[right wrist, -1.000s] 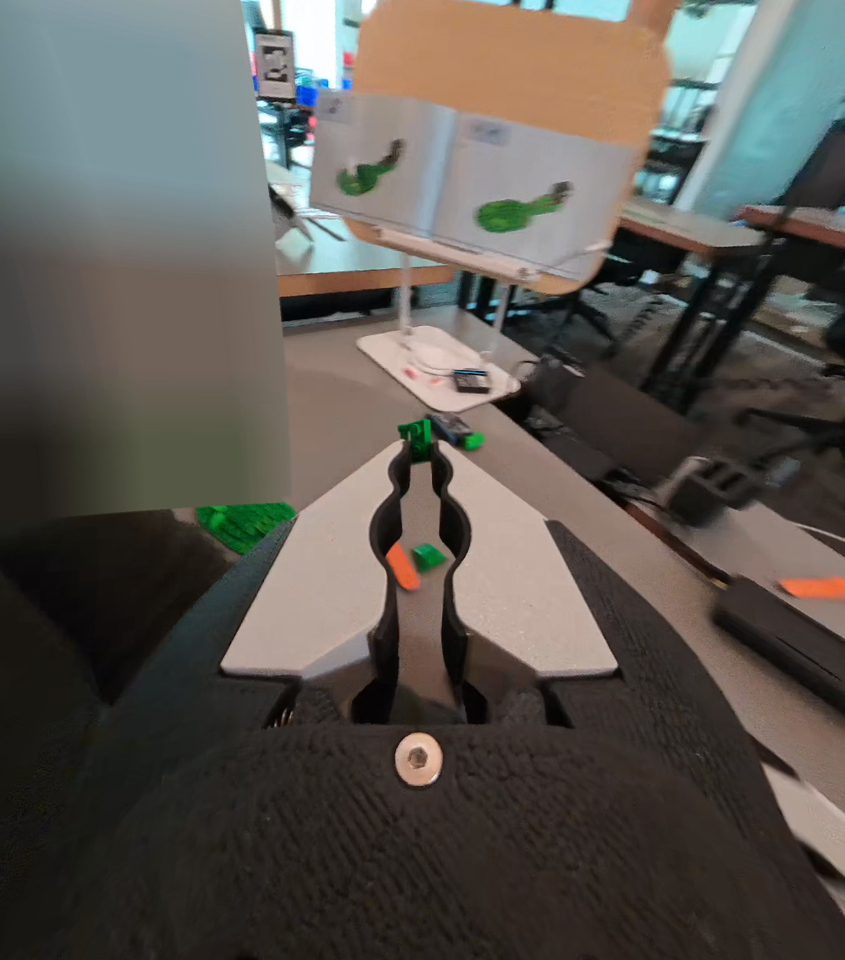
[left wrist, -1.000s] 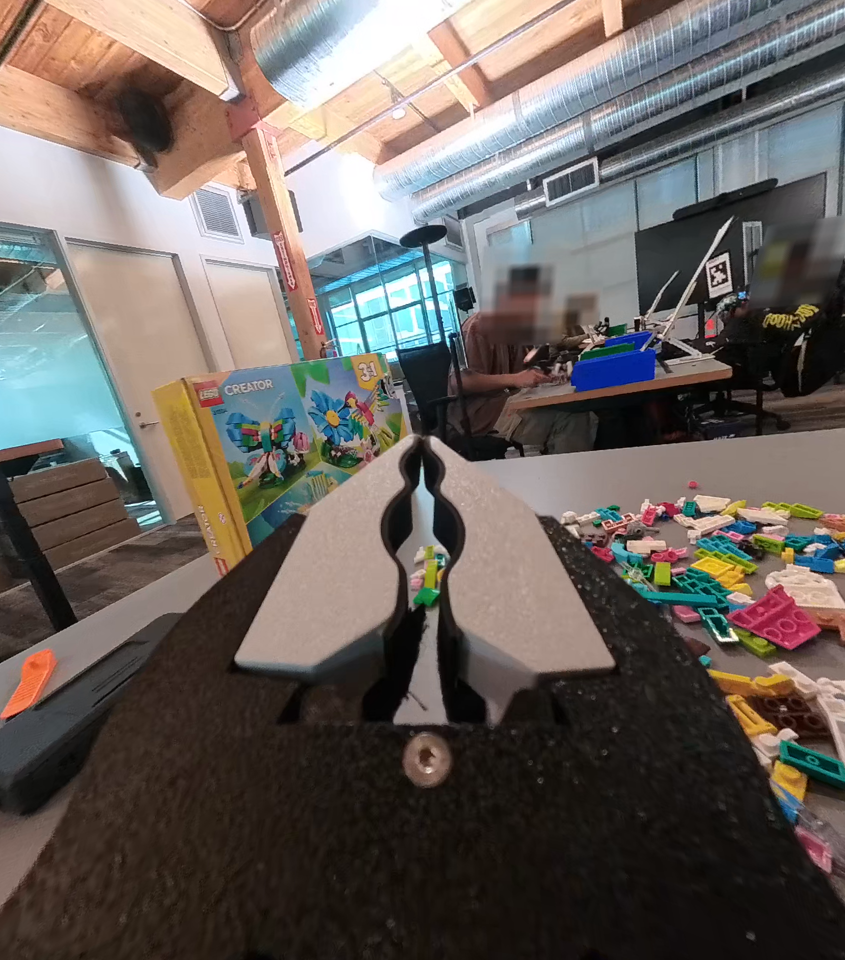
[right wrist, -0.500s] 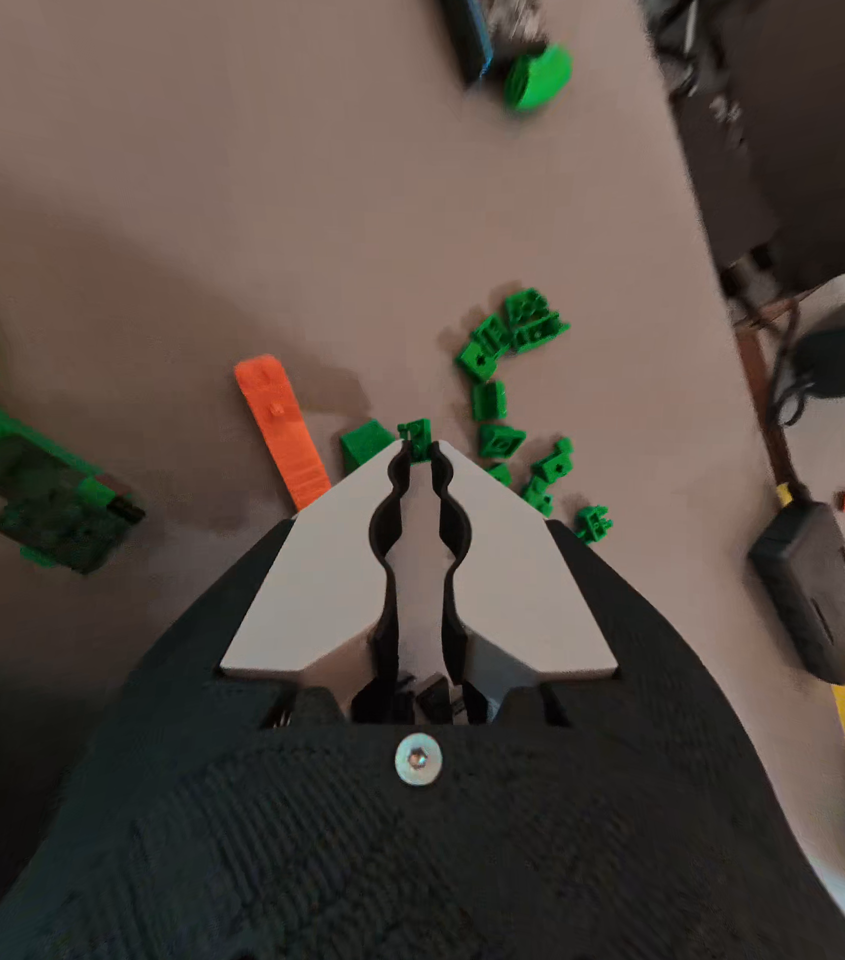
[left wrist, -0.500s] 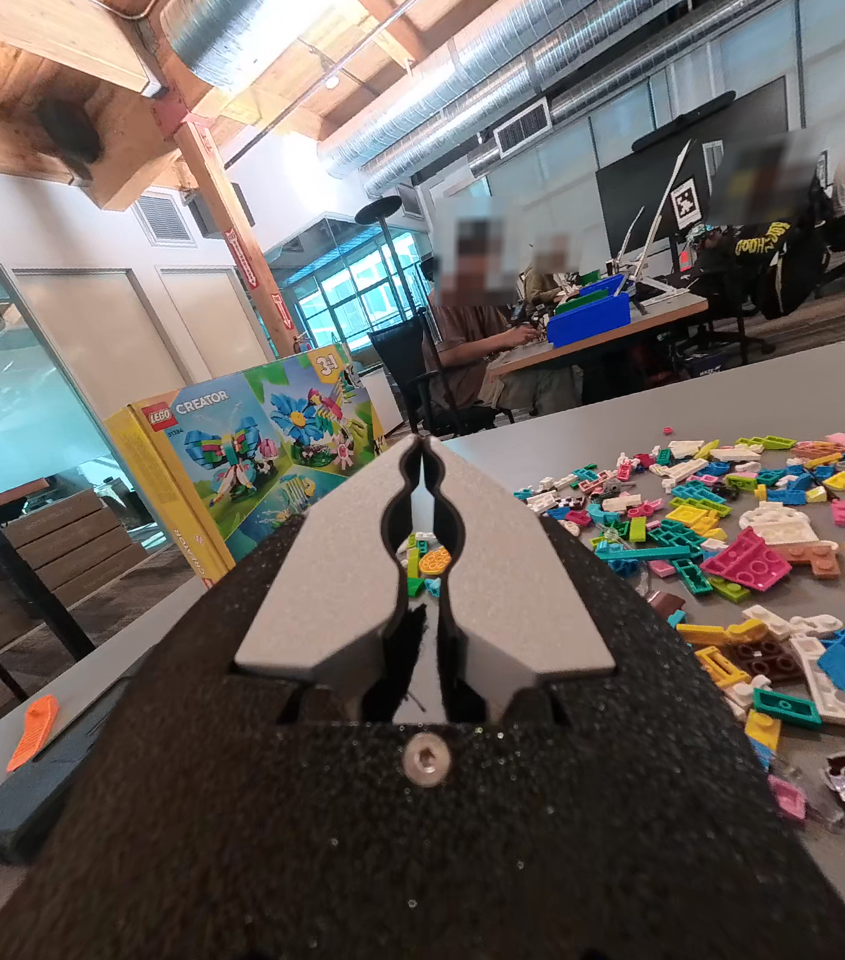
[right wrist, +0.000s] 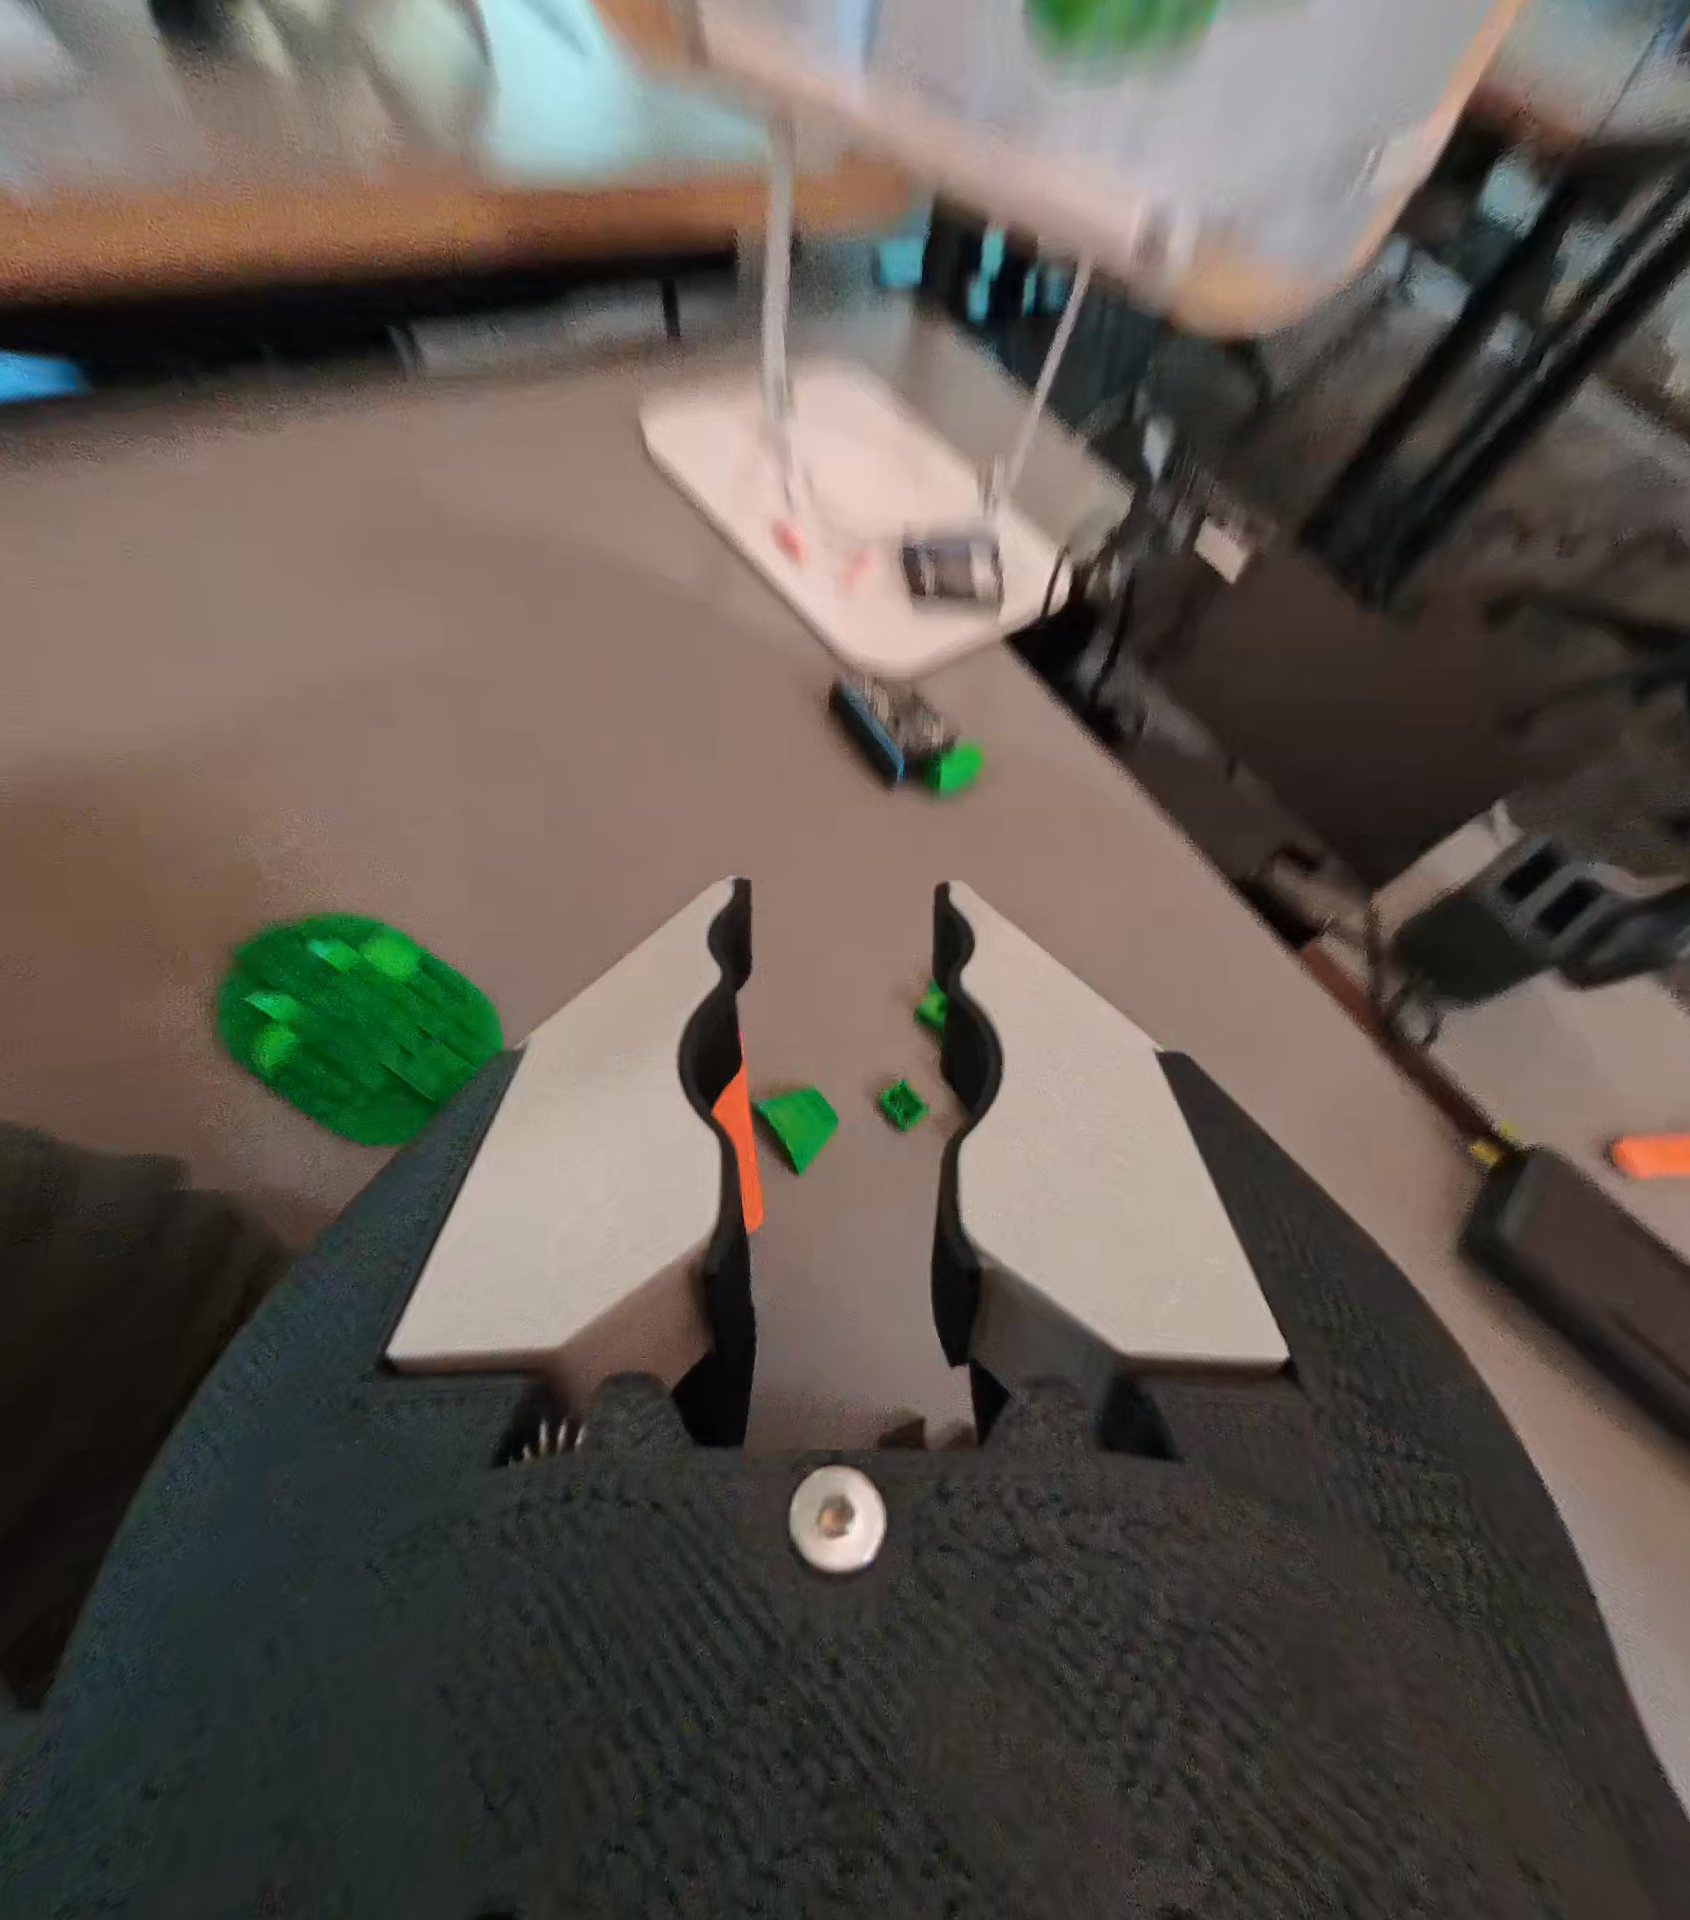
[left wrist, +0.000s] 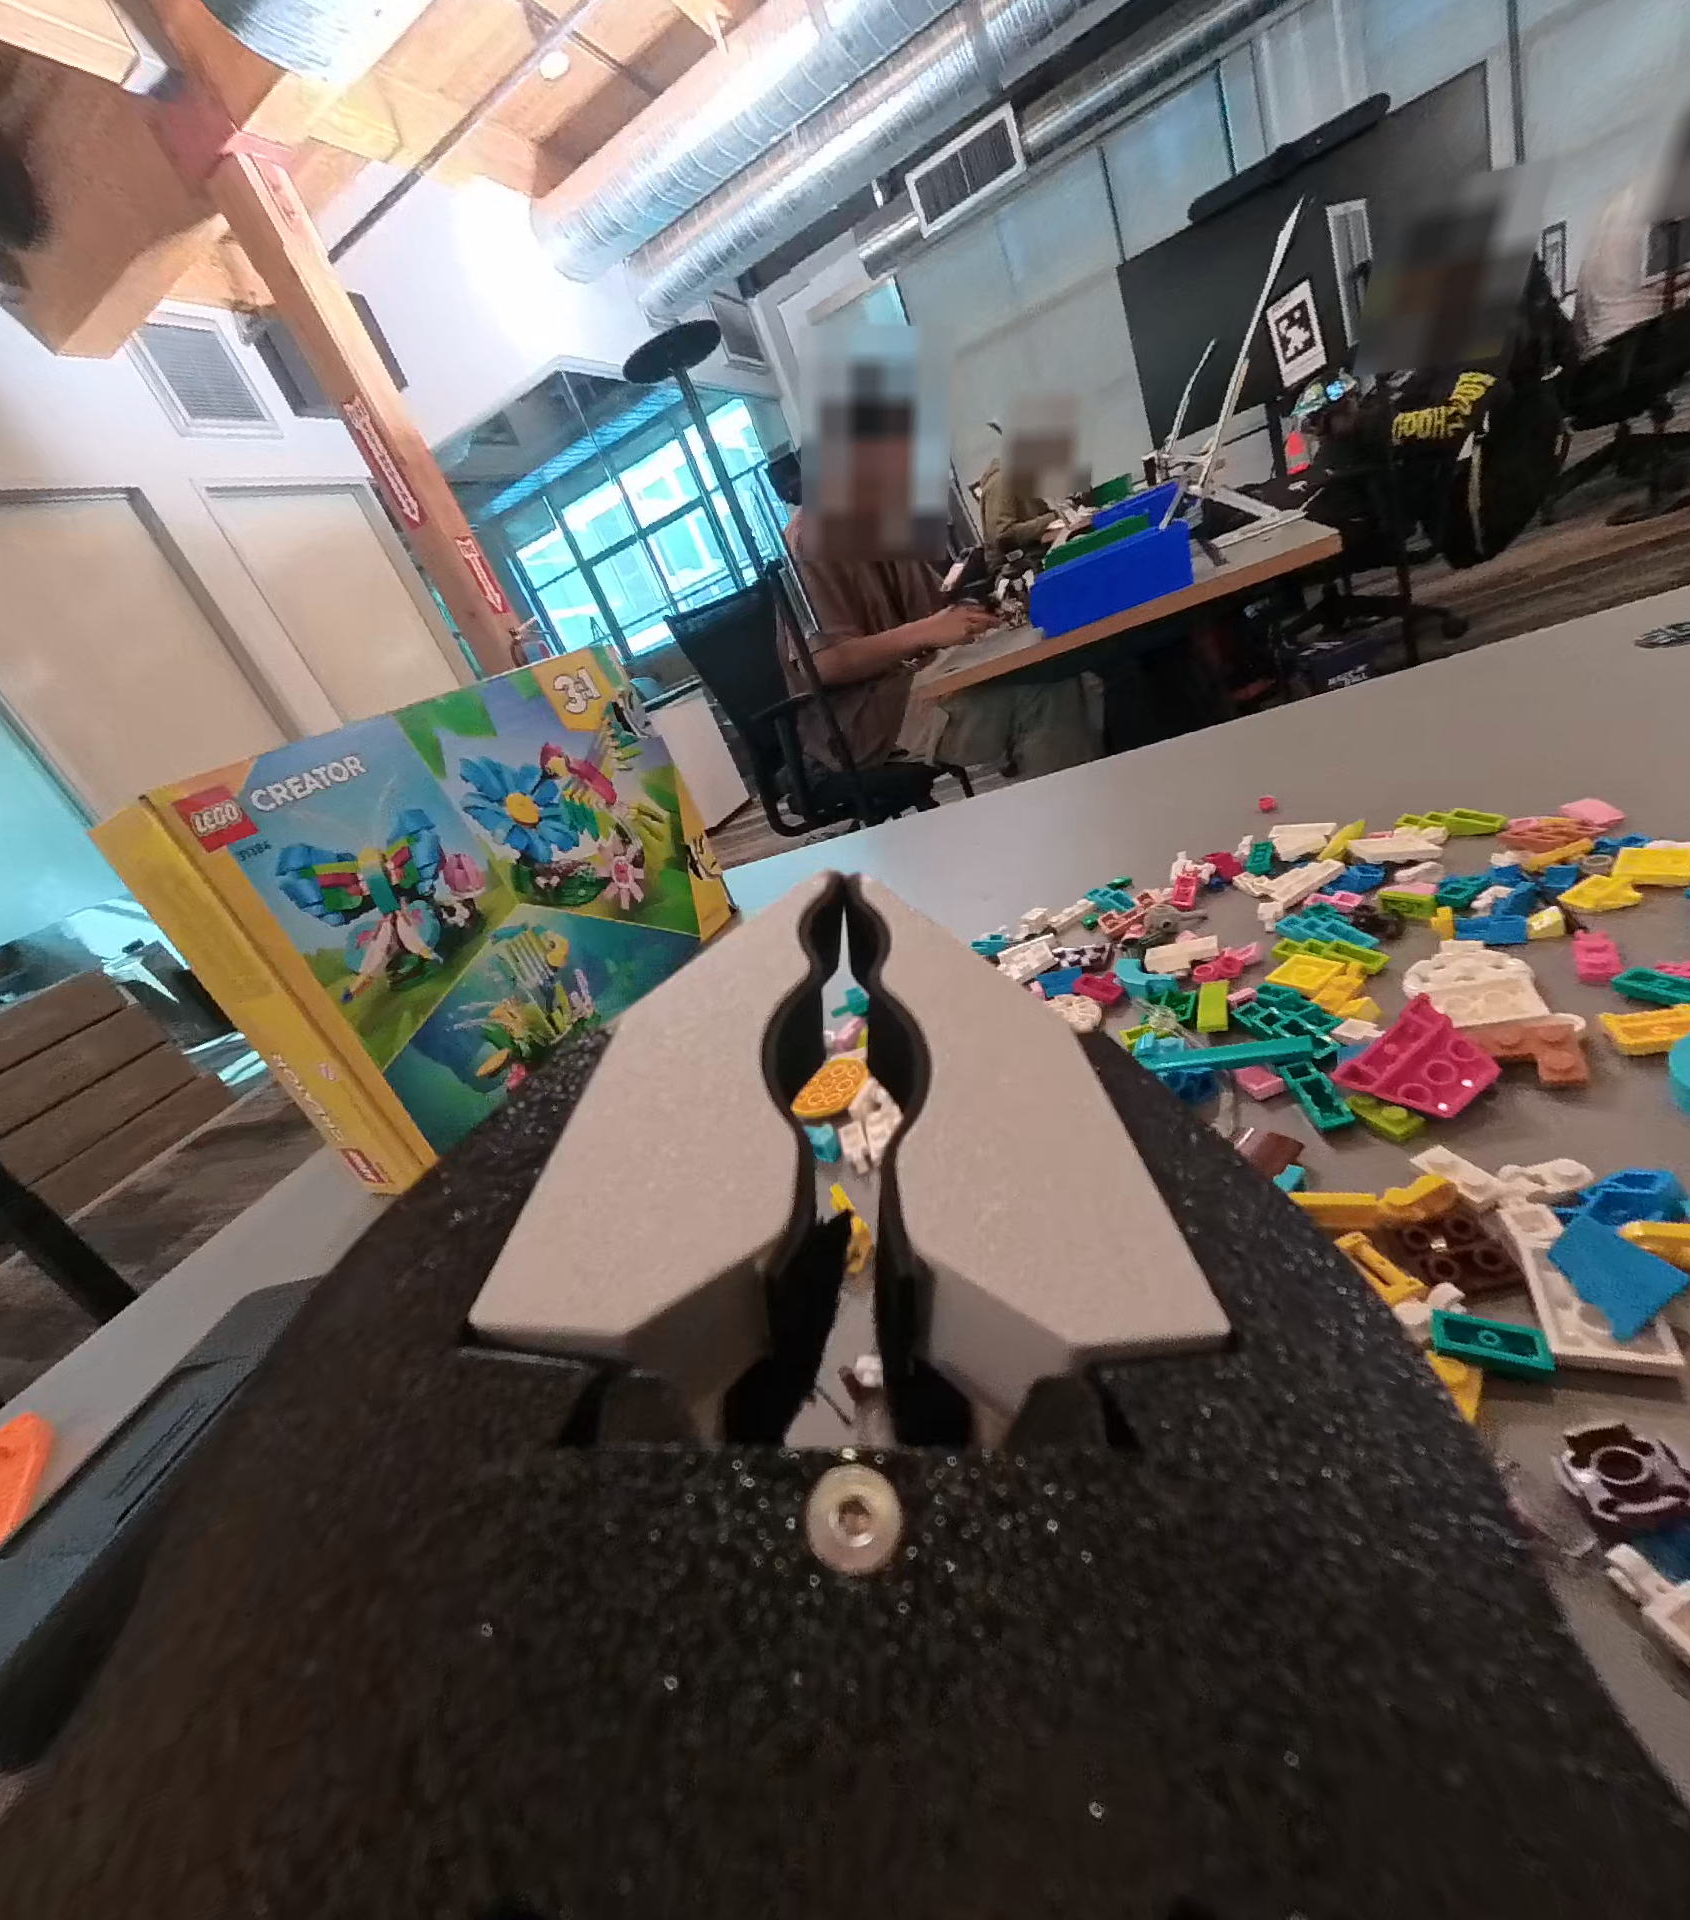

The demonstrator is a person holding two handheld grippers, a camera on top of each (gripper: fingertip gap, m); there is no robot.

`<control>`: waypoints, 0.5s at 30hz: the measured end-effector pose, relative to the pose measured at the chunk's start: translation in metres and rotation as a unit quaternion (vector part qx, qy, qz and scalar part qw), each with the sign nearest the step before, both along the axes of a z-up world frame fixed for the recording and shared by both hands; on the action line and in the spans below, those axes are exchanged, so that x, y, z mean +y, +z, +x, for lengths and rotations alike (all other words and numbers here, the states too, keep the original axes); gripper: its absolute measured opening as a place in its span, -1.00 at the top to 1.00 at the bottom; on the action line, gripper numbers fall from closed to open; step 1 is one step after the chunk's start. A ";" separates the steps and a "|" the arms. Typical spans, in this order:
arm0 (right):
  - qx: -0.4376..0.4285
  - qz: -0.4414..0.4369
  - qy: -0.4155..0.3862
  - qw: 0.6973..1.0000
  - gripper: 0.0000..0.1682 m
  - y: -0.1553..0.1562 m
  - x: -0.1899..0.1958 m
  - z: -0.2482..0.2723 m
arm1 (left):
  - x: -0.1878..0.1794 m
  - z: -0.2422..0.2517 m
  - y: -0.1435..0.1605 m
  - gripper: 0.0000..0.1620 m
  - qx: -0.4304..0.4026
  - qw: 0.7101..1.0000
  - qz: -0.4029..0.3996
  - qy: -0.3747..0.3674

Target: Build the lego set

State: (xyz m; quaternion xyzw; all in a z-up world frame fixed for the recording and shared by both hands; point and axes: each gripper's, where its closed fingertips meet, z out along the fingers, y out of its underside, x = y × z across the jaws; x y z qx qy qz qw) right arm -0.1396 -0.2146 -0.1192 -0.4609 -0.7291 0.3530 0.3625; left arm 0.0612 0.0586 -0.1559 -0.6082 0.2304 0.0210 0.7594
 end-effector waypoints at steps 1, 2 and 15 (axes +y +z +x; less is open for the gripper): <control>0.038 -0.009 0.008 0.999 0.64 0.028 0.001 0.012 | 0.000 0.000 0.000 1.00 -0.002 1.000 -0.002 -0.001; 0.075 -0.001 0.004 0.997 0.68 0.054 0.010 0.027 | 0.000 0.000 -0.001 1.00 -0.005 1.000 -0.005 -0.004; -0.231 0.150 -0.173 0.946 0.85 -0.091 0.326 0.269 | -0.003 -0.026 0.013 1.00 -0.070 0.997 0.014 0.001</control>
